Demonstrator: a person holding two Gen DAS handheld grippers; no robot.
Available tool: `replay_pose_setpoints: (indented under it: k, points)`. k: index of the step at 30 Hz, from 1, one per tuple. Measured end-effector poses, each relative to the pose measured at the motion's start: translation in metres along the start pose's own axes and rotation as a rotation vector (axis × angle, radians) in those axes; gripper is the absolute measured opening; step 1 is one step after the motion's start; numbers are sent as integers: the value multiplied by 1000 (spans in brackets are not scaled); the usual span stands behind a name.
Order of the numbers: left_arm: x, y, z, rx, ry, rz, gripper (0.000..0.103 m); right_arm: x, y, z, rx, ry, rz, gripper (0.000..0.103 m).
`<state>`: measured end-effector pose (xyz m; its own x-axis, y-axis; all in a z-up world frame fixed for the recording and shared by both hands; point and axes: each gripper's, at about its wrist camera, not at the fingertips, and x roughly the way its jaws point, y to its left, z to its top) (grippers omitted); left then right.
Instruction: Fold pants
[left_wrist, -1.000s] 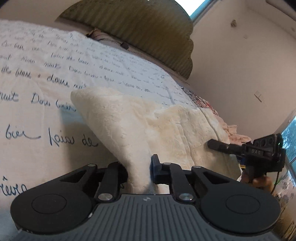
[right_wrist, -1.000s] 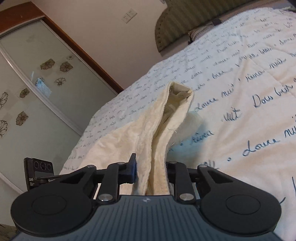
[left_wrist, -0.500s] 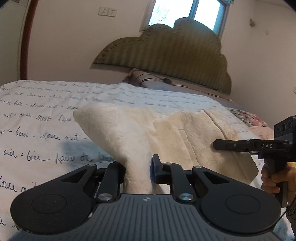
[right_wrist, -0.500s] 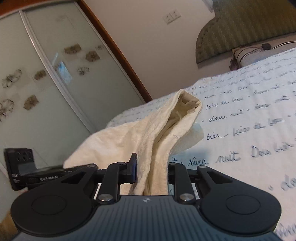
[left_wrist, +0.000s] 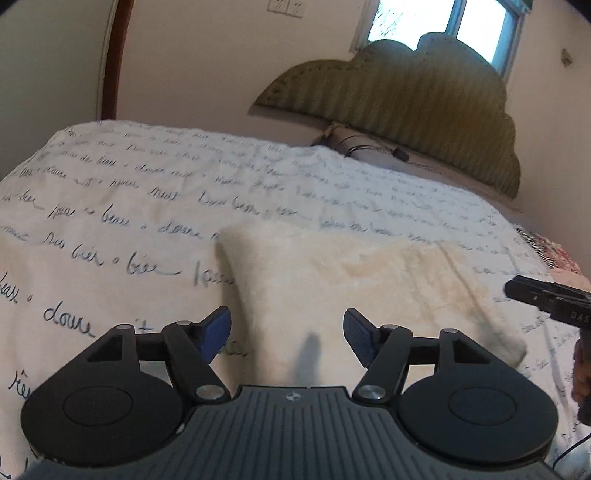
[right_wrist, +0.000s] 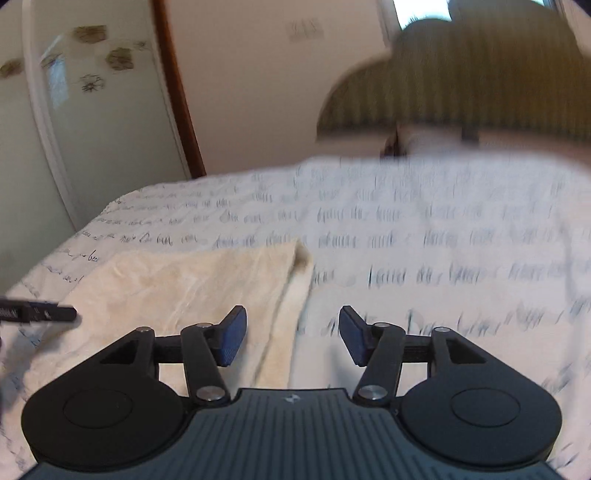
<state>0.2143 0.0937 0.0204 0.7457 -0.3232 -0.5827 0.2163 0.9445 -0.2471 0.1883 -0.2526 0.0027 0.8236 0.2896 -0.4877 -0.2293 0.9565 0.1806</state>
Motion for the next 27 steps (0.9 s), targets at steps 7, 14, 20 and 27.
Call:
replay_pose_setpoints:
  k: [7,14,20,27]
  points:
    - [20,-41,-34,59,183,-165,69,27,51,-25,-145,167,115,52]
    - [2,-41,-5,102,49,-159,73,14,50,-7,-146,143,143,53]
    - [55,-26,46,1,-16,18,77,72,55,45,-114,96,106,53]
    - [91,-23,22,102,105,59,77,126,78,21,-366,226,-23,54]
